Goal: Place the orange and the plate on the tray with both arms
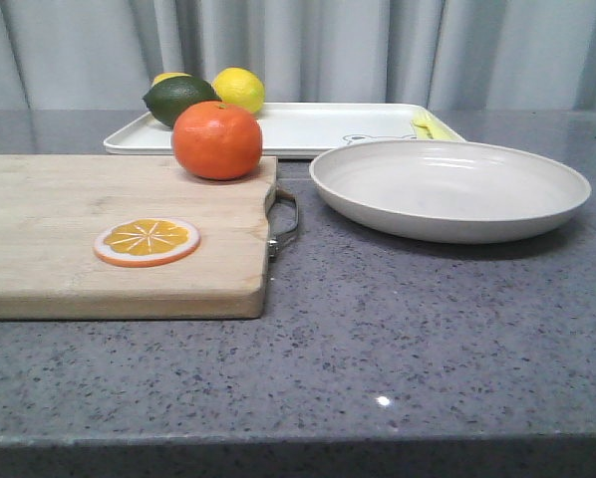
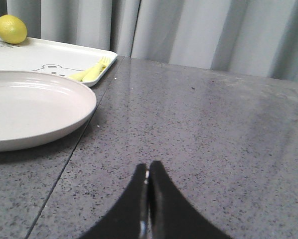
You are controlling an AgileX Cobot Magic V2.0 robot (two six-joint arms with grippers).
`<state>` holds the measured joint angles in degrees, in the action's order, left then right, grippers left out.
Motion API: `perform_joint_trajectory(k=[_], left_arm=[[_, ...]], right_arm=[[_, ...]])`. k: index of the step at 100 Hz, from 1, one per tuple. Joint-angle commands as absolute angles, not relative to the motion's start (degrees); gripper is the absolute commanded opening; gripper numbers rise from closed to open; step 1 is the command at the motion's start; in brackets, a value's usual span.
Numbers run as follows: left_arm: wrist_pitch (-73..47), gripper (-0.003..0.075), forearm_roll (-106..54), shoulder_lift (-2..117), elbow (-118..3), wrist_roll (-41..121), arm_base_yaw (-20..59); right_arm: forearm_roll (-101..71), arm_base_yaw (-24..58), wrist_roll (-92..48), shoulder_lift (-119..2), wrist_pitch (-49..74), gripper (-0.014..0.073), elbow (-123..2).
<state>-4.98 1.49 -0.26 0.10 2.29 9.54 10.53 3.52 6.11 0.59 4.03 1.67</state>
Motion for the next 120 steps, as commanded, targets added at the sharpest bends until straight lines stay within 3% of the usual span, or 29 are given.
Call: perform_joint_trajectory(k=[1,64,88,103,120], left_arm=[[-0.8,-0.0020,1.0,-2.2,0.5,1.8,9.5],[-0.8,-0.0020,1.0,-2.2,0.5,1.8,9.5],[4.3,-0.0020,-6.8,-2.2,-0.3,1.8,9.6],[2.1,-0.0020,-9.0,-1.9,-5.2,1.8,9.7],[-13.0,-0.0020,-9.7,3.2,-17.4,1.8,9.7]], right_arm=[[10.9,3.5,6.1,1.3,-0.3,-0.0102,0.4],[10.9,3.5,6.1,1.3,-0.6,-0.0102,0.4],[5.9,3.5,8.3,1.3,-9.8,-0.0102,-0.3],[-2.9,3.5,11.6,0.8,3.9,-0.0102,-6.1],[-2.7,3.5,10.3,-3.7,18.5,-0.0102,-16.3]])
